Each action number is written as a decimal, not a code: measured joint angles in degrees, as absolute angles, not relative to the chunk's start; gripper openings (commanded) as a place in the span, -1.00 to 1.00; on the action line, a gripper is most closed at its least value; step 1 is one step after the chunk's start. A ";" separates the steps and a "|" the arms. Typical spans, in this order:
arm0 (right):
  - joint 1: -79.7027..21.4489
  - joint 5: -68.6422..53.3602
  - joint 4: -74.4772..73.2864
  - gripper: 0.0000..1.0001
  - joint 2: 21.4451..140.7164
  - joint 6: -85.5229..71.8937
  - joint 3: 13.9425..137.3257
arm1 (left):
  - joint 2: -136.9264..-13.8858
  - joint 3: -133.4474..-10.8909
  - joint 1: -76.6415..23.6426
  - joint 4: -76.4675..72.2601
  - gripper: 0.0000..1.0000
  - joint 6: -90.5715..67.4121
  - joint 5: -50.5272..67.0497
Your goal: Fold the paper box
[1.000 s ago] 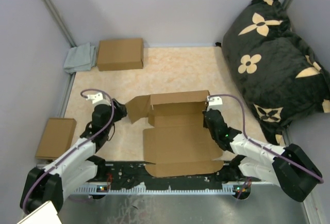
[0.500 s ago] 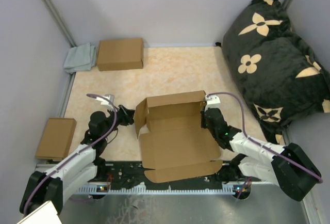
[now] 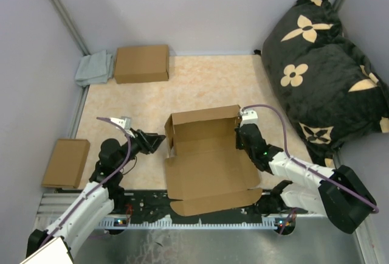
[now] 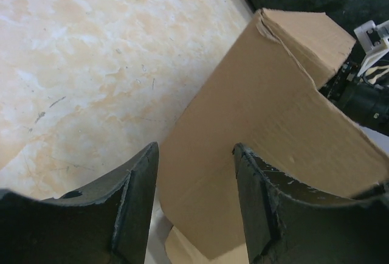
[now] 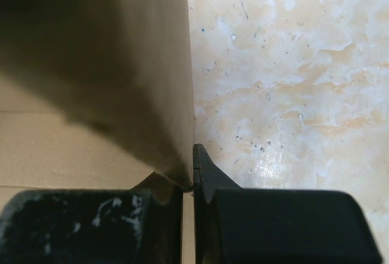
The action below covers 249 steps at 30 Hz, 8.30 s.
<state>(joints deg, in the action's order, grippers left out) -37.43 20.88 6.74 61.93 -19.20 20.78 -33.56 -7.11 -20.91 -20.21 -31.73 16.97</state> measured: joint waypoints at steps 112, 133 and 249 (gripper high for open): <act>-35.05 6.09 -13.43 0.07 80.64 -38.15 46.15 | -69.01 -67.70 -46.96 41.06 0.20 -33.63 -35.51; -34.96 10.83 -21.85 0.30 79.57 -9.87 71.85 | -54.19 -60.01 -44.47 49.91 0.26 -27.11 -34.22; -37.36 4.34 -22.35 -0.10 84.27 -15.46 54.89 | -43.35 -43.11 -40.71 39.46 0.21 -28.69 -29.36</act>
